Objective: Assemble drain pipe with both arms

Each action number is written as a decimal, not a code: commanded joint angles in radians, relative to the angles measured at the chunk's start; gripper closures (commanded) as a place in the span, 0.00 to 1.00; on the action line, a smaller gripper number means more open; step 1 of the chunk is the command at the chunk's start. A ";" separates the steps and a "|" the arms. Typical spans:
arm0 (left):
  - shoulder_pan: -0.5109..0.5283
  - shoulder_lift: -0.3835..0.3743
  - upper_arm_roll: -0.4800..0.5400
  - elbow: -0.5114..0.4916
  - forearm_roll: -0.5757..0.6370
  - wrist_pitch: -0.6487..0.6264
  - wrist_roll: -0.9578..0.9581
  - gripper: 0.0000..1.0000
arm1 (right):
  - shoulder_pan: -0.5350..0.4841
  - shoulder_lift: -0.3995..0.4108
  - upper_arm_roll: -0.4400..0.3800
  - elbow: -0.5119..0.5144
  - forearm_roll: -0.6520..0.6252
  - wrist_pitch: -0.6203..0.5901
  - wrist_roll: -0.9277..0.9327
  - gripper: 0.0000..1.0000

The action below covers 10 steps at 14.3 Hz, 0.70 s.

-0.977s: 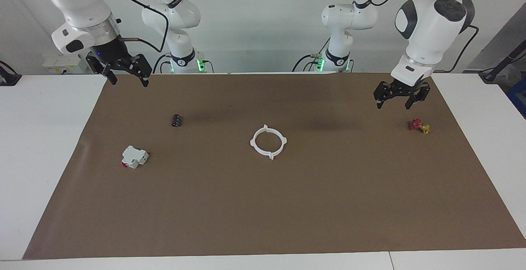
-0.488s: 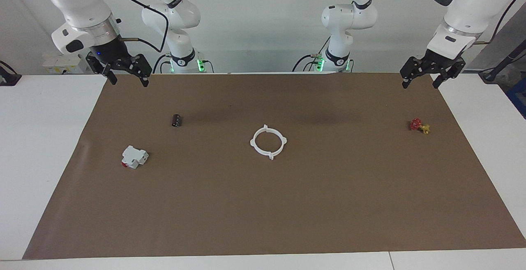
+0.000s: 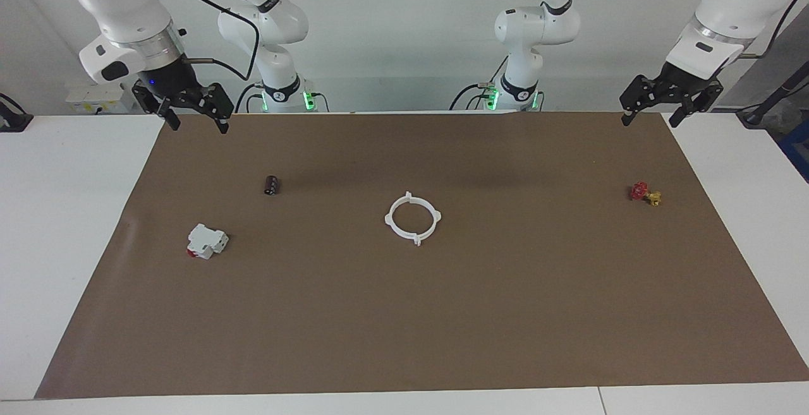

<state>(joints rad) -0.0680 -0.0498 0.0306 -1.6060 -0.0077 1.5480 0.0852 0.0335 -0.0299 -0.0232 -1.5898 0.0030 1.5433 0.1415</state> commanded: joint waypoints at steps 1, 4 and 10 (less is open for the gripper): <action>-0.007 -0.022 0.011 -0.014 -0.006 0.027 -0.010 0.00 | -0.004 -0.008 0.002 -0.007 0.002 0.001 -0.017 0.00; 0.000 -0.021 0.012 -0.011 -0.005 0.021 -0.012 0.00 | -0.004 -0.008 0.002 -0.007 0.002 0.001 -0.017 0.00; 0.001 -0.022 0.014 -0.011 -0.005 0.007 -0.010 0.00 | -0.004 -0.008 0.002 -0.007 0.002 0.001 -0.017 0.00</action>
<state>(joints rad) -0.0664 -0.0535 0.0434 -1.6036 -0.0077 1.5559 0.0842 0.0335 -0.0299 -0.0232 -1.5898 0.0030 1.5433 0.1415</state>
